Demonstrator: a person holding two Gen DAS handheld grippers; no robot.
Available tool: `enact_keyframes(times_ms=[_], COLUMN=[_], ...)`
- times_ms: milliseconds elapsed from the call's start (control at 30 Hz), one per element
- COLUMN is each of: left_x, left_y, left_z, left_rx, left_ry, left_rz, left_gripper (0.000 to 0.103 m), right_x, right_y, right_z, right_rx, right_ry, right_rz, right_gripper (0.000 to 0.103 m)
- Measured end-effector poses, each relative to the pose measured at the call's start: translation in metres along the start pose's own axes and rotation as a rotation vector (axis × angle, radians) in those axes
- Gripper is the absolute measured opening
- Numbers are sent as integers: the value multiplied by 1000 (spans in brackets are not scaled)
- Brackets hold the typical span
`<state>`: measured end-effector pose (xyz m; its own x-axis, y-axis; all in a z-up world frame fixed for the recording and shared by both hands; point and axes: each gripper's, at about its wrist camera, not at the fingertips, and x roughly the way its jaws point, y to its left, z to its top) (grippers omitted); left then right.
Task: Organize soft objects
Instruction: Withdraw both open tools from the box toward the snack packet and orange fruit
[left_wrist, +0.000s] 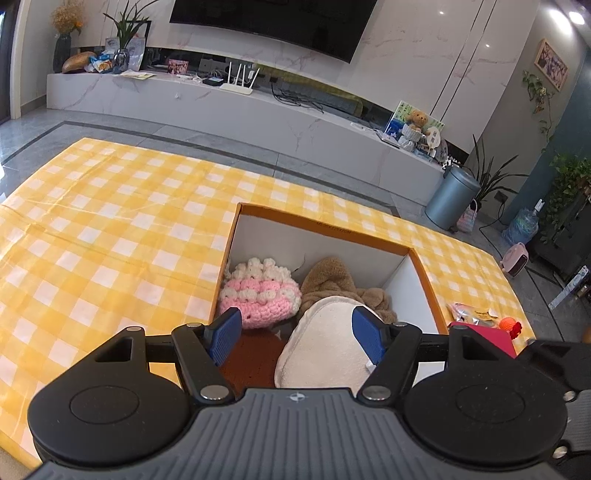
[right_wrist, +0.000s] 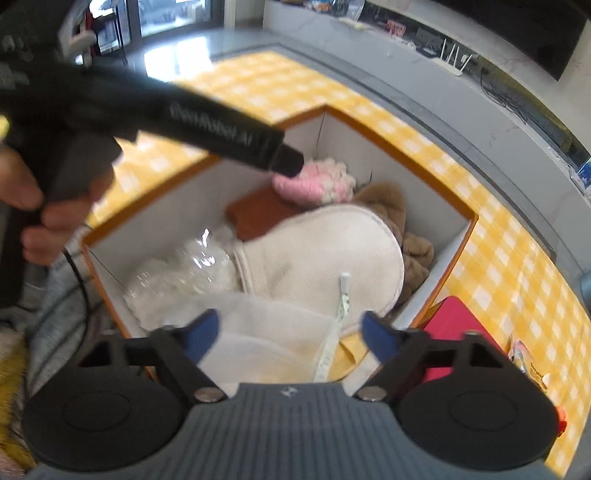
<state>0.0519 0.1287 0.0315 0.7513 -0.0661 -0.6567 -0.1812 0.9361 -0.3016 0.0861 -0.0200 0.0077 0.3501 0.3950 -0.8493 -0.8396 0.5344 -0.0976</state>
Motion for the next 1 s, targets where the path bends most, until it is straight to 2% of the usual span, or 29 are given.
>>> enact_keyframes(times_ms=[33,133,367,533,733,867,1000], left_x=[0,-3,-12,-17,-34,-43,-50], left_y=[-1,-6,-15,-25,-49,-59,-73], left_z=[0,0,1,1,-1,-4,-9], left_rx=[8,29,36,49,123,117,147], left_ry=[5,5,-27,-43,-77,-99,-130], left_rz=[-3,-22,-67,-94,-138,-173,-170], left_gripper=[81,81,84,84,87,89,89], right_x=[-3,-10,-17,-27,-51,-72,-94], right_y=[-2,-8,-20,-32,-50,-67,-83], right_z=[0,-1,-9,-17,-26,-38,-55], right_rx=[11,56,124,162,177,222,243], right_ry=[-16,-50,-111,-200,-303,-365,-422], right_rz=[-2,-16,-54,-84,-95,-105,-132], right_gripper=[97,100,100,100,100,100,100])
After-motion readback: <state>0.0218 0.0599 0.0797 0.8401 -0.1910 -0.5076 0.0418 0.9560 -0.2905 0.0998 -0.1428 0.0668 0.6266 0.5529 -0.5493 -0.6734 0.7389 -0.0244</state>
